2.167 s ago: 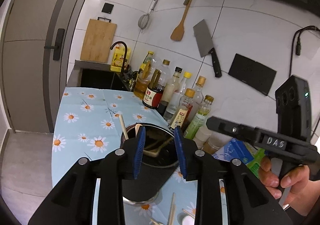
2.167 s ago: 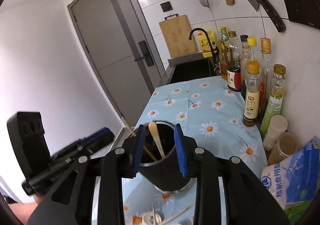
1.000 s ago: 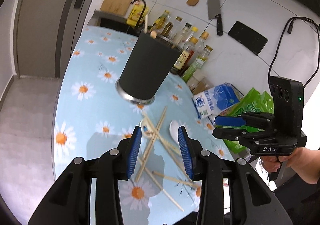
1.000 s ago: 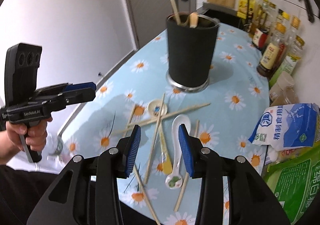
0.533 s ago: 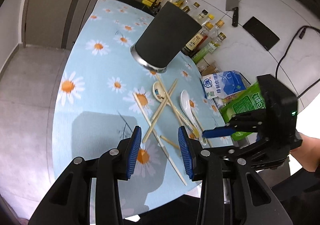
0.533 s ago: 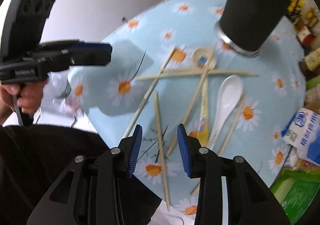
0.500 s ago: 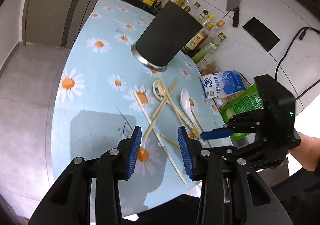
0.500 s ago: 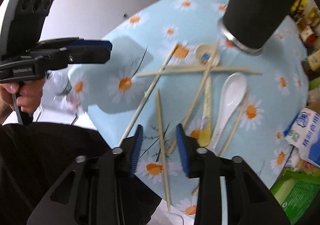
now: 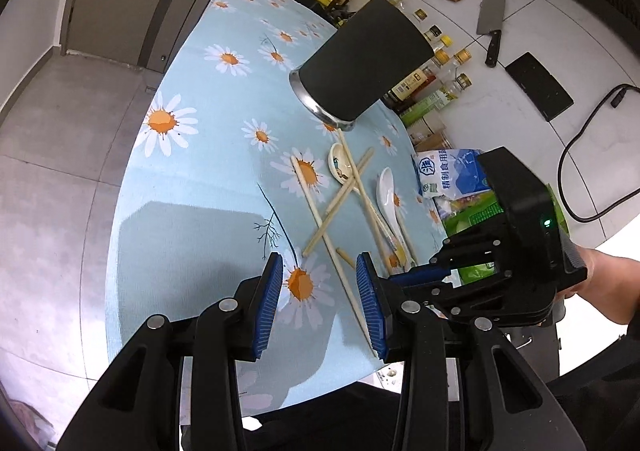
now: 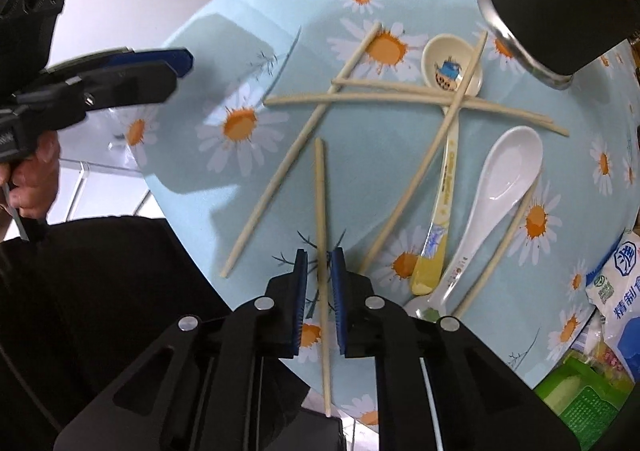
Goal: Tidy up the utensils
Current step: 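Lower the right gripper onto another bamboo chopstick and close it, then grasp a bamboo chopstick near the printed spoon with the left gripper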
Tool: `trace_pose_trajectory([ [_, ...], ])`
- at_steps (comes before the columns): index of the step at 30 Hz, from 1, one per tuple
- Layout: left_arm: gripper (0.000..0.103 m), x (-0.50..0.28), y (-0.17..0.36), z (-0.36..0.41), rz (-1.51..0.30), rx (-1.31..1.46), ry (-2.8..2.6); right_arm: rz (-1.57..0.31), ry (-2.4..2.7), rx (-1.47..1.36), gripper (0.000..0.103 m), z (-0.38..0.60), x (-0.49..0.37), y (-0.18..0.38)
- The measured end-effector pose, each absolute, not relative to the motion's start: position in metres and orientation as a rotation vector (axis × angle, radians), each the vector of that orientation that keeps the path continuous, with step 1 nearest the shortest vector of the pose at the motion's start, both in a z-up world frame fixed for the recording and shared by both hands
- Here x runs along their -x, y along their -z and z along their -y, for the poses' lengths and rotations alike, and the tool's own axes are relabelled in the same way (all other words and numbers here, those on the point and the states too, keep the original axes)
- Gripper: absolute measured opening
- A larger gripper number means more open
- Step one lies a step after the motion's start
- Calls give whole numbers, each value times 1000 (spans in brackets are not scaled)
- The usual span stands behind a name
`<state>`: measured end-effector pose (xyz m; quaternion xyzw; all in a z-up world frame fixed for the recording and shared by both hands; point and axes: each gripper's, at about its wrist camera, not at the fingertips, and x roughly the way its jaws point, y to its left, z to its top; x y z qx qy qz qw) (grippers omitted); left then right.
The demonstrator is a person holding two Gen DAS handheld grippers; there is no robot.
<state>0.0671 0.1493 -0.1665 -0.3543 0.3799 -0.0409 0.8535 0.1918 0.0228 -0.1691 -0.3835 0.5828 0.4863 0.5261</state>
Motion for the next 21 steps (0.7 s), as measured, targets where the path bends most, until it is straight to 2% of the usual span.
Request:
trace_pose_trajectory([
  [6,37,-68,168,-155,-801,751,79,-1380,-1126,1003,6,-24,-180,179],
  [14,37,-73,170,-150,-822,708,100,-1393,-1085,1051,6,-31,-179,181],
  [21,37,-75,175,-148,-853,707,128,-1477,-1084,951,5,-31,-193,181],
])
